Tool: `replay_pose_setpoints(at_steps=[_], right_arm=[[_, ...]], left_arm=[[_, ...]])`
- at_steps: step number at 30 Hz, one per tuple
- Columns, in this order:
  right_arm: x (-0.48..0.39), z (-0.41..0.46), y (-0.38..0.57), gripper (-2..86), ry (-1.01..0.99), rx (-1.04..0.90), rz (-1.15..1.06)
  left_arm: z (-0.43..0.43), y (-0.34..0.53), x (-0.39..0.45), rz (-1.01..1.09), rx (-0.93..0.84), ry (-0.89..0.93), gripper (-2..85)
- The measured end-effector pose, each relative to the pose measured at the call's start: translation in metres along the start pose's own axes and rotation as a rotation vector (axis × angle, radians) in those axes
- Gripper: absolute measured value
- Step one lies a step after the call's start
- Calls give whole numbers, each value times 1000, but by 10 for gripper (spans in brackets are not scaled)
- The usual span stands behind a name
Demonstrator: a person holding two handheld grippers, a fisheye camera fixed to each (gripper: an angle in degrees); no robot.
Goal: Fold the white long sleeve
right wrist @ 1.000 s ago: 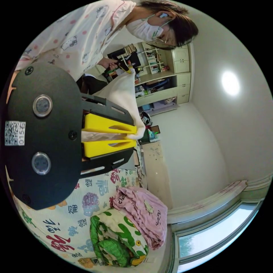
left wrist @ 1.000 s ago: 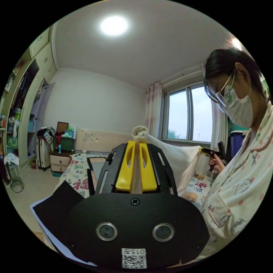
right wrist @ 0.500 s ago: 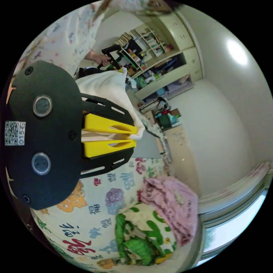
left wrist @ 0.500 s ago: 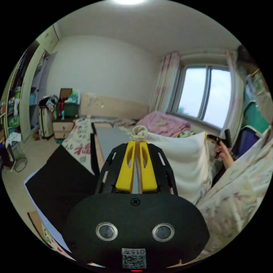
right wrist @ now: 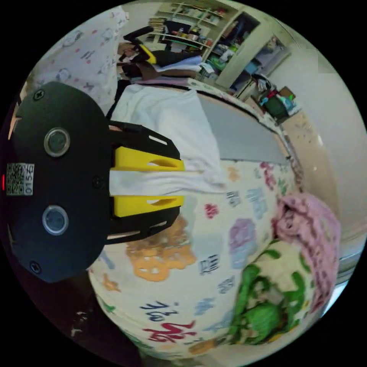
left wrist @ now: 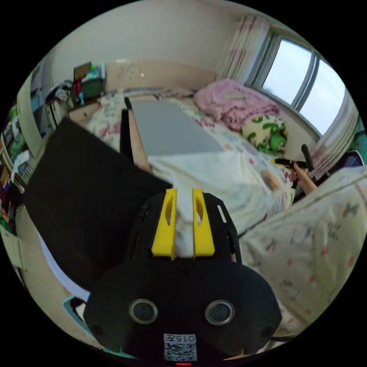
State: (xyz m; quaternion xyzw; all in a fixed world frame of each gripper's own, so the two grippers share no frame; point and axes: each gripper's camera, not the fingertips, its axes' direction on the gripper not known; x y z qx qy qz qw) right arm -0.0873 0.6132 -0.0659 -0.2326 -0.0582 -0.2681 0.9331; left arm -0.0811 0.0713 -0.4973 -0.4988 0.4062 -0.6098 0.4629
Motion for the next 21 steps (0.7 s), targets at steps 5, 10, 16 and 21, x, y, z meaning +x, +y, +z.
replay_pose_setpoints(at_steps=[5, 10, 16, 21], right_arm=[[62, 62, 14, 115, 40, -132, 99], [96, 115, 3, 95, 153, -240, 52], [150, 153, 2, 2, 569, -332, 50], [174, 146, -6, 4, 358, -193, -5]], left_arm=[[47, 23, 27, -176, -124, -91, 85], [67, -4, 67, -119, -188, -113, 41], [43, -25, 96, -98, -248, -129, 2], [26, -31, 118, -119, -236, -120, 1]])
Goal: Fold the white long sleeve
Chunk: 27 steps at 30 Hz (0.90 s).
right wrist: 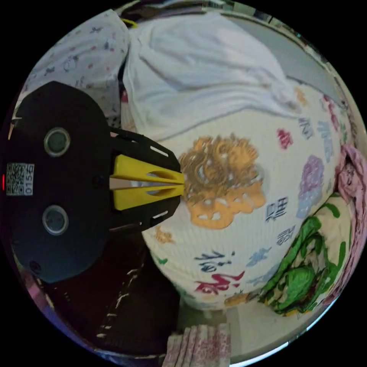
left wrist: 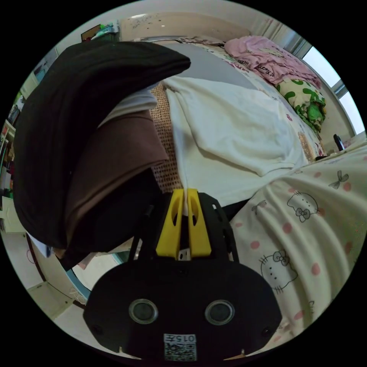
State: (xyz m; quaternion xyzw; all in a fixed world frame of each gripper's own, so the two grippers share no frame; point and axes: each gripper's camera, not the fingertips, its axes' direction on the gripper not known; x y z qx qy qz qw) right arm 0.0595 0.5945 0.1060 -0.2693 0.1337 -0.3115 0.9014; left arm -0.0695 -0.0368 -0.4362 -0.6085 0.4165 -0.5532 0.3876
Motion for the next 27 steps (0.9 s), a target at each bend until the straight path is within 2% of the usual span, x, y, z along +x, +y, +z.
replay_pose_setpoints(at_steps=[3, 5, 9, 12, 16, 19, 21, 25, 27], right_arm=[[-35, -15, -21, 25, -233, 192, -151], [-81, -17, -30, 57, -309, 265, -305], [-213, 7, -34, 106, -455, 243, -728], [-288, 41, -36, 110, -481, 193, -867], [-353, 98, -38, 113, -448, 45, -898], [-380, 154, -31, 99, -279, -56, -871], [-380, 168, -20, 52, -183, 6, -852], [-380, 184, -4, 27, -171, -14, -787], [-385, 192, 13, 26, -184, -9, -836]], left_arm=[[-2, -5, 15, 6, -10, -1, 0], [-6, -8, 29, 50, -11, -36, 0], [-17, -7, 57, 100, 10, -103, -2], [-24, -5, 56, 63, 41, -57, -2], [-39, -2, 56, 36, 66, -26, 1], [-52, 5, 63, 31, 110, -48, 3], [-59, 9, 62, 27, 127, -35, 3], [-76, 11, 54, -19, 137, -16, -1], [-84, 11, 56, -19, 130, -69, -2]])
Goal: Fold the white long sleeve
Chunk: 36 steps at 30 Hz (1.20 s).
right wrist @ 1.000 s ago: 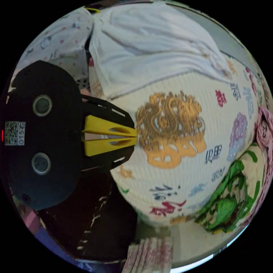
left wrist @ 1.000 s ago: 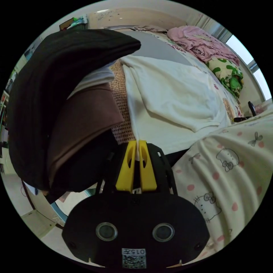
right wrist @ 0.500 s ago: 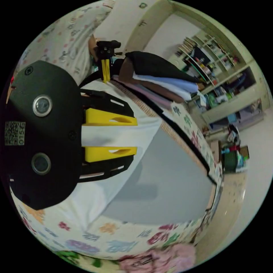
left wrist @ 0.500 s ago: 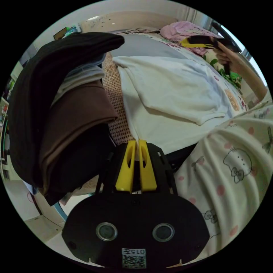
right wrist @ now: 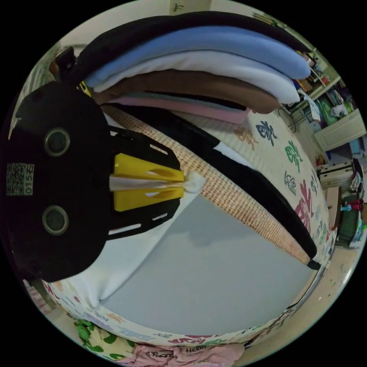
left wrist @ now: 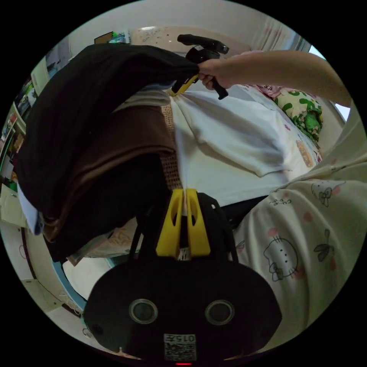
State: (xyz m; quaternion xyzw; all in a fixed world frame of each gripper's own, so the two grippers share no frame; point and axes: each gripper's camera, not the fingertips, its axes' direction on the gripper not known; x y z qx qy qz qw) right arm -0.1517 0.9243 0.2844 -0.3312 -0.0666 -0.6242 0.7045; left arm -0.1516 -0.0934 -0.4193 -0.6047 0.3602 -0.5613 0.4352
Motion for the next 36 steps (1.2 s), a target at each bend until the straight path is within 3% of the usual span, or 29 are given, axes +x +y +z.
replay_pose_setpoints(at_steps=[4, 7, 11, 18, 21, 27, 34, 36], right_arm=[[-11, 13, 15, 40, 28, -26, -25], [1, -3, 45, 79, -59, 14, -68], [45, -70, 143, 85, -146, 221, -171], [107, -147, 399, 84, -19, 500, -343], [109, -140, 466, 96, -13, 376, -334], [102, -117, 517, 108, -32, 202, -318], [110, -99, 503, 95, 33, 33, -349], [121, -113, 495, 57, 27, 15, -307]], left_arm=[[-2, -3, -8, 1, -27, -41, 2], [-9, -16, -22, -11, -33, -8, 11], [-39, -28, -31, 74, -33, -8, 21], [-94, -101, 16, 598, 56, 59, 55], [-80, -146, 40, 750, 87, 182, 62], [-22, -226, 59, 881, -70, 345, 79], [38, -254, 69, 979, -292, 285, 88], [41, -254, 66, 961, -277, 250, 74]])
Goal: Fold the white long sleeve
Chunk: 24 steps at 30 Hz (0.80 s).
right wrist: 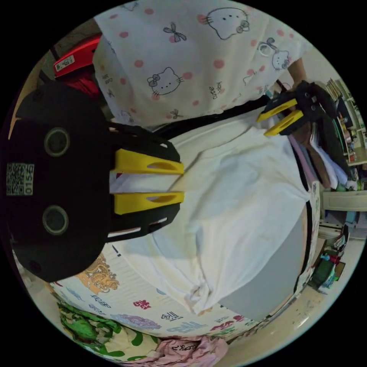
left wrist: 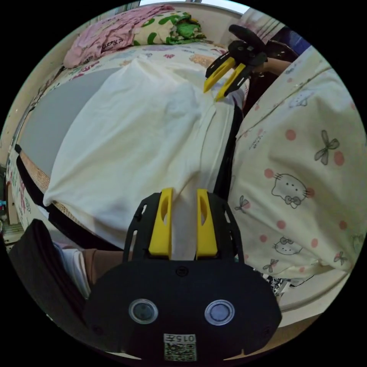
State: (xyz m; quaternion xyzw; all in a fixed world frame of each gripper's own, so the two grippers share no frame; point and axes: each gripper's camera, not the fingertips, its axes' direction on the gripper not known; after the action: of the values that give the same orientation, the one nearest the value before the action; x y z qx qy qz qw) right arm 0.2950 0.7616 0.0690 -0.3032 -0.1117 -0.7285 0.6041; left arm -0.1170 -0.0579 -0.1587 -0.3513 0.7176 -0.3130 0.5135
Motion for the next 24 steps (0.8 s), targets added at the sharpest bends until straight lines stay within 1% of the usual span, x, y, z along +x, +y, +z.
replay_pose_setpoints(at_steps=[2, 4, 8, 12, 14, 16, 17, 18, 19, 20, 21, 22, 23, 24], right_arm=[[10, -13, -4, 35, -54, -6, 13], [20, -27, -9, 11, -79, -10, 27], [43, -72, -20, -8, -125, 21, 63], [79, -139, -35, -10, -104, 104, 96], [106, -176, -48, -10, -69, 167, 86], [148, -219, -73, -9, -38, 256, 93], [183, -251, -99, -8, -8, 326, 142], [220, -282, -128, -5, 43, 405, 208], [237, -296, -142, -3, 78, 446, 251], [268, -325, -168, 4, 151, 551, 362], [293, -349, -184, 16, 200, 671, 499], [303, -360, -190, 31, 204, 713, 568], [312, -378, -198, 61, 162, 769, 602], [309, -387, -202, 77, 114, 803, 534]], left_arm=[[1, 4, -4, -35, -8, -28, 45], [0, 12, -9, -66, 2, -14, 13], [-14, 33, -20, -136, 43, 37, -1], [-72, 55, -38, -271, 180, 25, -5], [-108, 61, -53, -318, 270, -28, -5], [-155, 57, -93, -374, 380, -144, -4], [-166, 54, -107, -386, 407, -177, -4], [-186, 45, -139, -423, 466, -257, -2], [-205, 36, -172, -505, 543, -349, 1], [-214, 32, -187, -550, 588, -403, 3], [-227, 26, -209, -638, 683, -540, 10], [-234, 23, -220, -723, 745, -685, 20], [-237, 23, -223, -778, 760, -735, 32], [-240, 26, -225, -844, 771, -763, 56]])
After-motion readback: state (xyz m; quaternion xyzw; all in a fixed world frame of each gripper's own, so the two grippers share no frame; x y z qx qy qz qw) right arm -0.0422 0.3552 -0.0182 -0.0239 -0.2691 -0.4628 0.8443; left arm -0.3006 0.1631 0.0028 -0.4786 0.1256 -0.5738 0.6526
